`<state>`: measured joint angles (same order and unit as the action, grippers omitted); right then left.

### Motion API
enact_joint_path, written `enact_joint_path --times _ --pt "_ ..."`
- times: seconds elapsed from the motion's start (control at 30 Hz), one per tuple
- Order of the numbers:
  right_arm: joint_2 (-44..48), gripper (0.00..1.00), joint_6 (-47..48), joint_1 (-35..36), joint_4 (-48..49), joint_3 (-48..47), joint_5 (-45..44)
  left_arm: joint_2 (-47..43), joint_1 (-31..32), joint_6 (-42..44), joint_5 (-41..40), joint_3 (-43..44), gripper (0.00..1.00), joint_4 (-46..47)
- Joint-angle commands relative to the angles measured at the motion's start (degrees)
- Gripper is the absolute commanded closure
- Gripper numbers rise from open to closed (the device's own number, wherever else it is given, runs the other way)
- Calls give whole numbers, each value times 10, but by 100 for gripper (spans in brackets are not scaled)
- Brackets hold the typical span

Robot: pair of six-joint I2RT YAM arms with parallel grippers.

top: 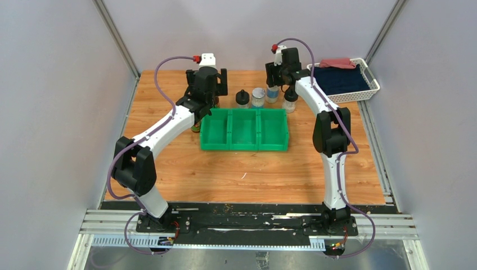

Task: Organize the condiment bottles
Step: Pick up the bottle from the center of the board, then place the bottle in the storage box.

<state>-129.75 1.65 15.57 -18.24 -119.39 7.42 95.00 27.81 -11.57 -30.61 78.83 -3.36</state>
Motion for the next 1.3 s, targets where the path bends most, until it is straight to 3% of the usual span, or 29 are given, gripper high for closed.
enact_joint_path --times 0.0,0.77,1.27 --pt "20 100 16 -6 -16 -38 -9 -8 -4 -10 1 -5 0 3" --pt "158 100 12 11 -33 -5 -29 -81 -3 -37 3 -49 0 -16" --pt "350 100 -4 62 -22 188 -73 -134 12 -65 8 -93 0 -28"
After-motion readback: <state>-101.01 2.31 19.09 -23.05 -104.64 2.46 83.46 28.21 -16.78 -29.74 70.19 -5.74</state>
